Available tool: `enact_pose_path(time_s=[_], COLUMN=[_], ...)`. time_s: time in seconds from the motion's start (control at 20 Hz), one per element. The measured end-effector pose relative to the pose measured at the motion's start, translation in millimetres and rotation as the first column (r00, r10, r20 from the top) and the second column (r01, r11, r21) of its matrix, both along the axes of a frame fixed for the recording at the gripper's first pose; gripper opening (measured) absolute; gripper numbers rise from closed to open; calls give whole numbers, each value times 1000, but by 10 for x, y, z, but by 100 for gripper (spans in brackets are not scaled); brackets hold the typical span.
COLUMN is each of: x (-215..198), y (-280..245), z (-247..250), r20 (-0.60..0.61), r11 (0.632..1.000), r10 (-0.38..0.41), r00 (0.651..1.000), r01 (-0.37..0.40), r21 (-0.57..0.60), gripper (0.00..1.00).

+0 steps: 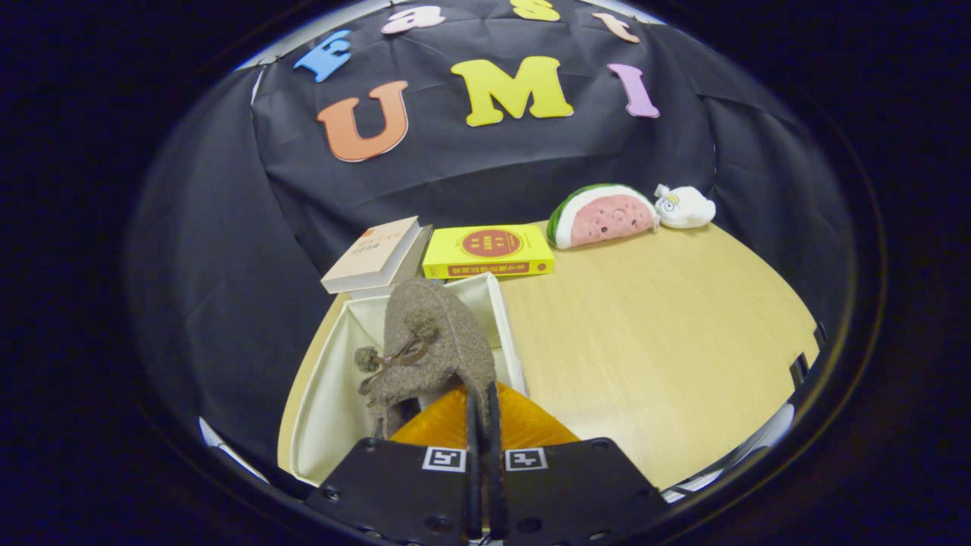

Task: Open the storage box then place both shoes into the box .Put the left shoe in first, then the right shoe, with the right side of both shoes facing outward in a uniform manner.

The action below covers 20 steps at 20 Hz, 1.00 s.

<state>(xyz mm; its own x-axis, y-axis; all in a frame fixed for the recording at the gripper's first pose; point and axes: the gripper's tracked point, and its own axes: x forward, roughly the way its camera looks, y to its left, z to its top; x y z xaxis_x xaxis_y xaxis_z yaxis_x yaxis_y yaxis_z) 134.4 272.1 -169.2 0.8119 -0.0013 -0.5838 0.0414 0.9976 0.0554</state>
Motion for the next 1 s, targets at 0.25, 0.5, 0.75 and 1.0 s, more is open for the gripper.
enact_pose_path(time_s=[0.25, 0.5, 0.75, 1.0], x=[-14, -95, -273, -442], y=[8, -122, -477, -1000], z=[112, 526, 1019, 1402], r20=[55, 201, 356, 463], r11=[1000, 998, 996, 992], r10=[7, 29, 36, 43], r00=[998, 979, 934, 885], r01=[-8, -19, -3, 18], r21=[10, -52, -92, -126], gripper=[17, 26, 47, 81])
